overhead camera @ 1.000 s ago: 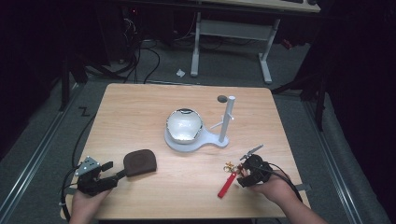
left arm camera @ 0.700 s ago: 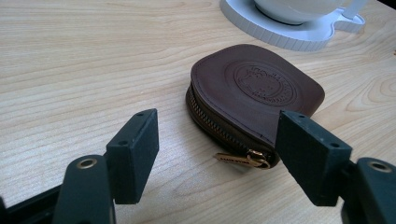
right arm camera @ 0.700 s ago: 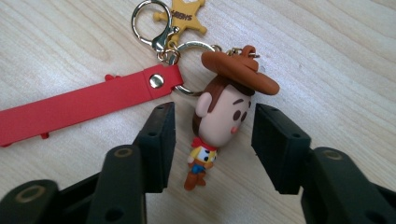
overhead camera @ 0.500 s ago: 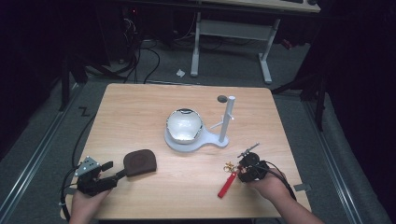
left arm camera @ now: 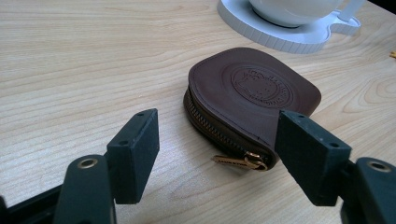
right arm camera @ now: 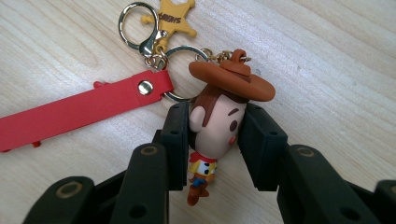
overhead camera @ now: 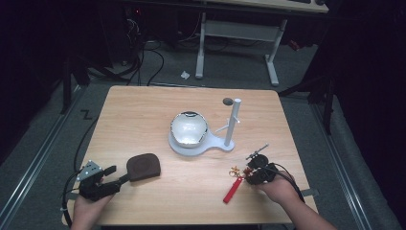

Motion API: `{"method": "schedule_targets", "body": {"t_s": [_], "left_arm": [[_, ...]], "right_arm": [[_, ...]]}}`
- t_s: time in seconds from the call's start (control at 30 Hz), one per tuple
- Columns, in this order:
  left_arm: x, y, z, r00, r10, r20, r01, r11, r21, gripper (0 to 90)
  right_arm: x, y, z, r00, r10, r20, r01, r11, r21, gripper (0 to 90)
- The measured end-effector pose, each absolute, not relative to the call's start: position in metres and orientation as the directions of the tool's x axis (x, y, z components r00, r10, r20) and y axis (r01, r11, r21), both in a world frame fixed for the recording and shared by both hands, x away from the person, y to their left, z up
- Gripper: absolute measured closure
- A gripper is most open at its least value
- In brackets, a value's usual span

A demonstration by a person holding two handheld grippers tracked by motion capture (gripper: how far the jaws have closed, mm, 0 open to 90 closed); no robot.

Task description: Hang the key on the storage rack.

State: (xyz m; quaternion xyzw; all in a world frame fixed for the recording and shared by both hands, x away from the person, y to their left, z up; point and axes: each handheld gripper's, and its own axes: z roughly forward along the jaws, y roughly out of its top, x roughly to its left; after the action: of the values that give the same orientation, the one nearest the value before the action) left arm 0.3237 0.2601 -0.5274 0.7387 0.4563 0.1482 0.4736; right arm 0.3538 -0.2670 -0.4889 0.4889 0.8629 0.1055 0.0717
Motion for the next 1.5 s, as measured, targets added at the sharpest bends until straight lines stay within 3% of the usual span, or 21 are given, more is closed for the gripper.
{"method": "schedule_targets", "body": {"t_s": [0.73,1.5], "left_arm": [[0.324,0.257,-0.528,0.55,0.808,-0.212,0.534,-0.145,0.833,31.2],[0.324,0.257,-0.529,0.552,0.805,-0.217,0.539,-0.147,0.829,31.2]], "right_arm": [[0.339,-0.275,-0.438,-0.567,0.821,0.061,0.799,0.531,0.281,64.7],[0.335,-0.271,-0.379,-0.598,0.801,0.025,0.767,0.563,0.307,64.8]]}}
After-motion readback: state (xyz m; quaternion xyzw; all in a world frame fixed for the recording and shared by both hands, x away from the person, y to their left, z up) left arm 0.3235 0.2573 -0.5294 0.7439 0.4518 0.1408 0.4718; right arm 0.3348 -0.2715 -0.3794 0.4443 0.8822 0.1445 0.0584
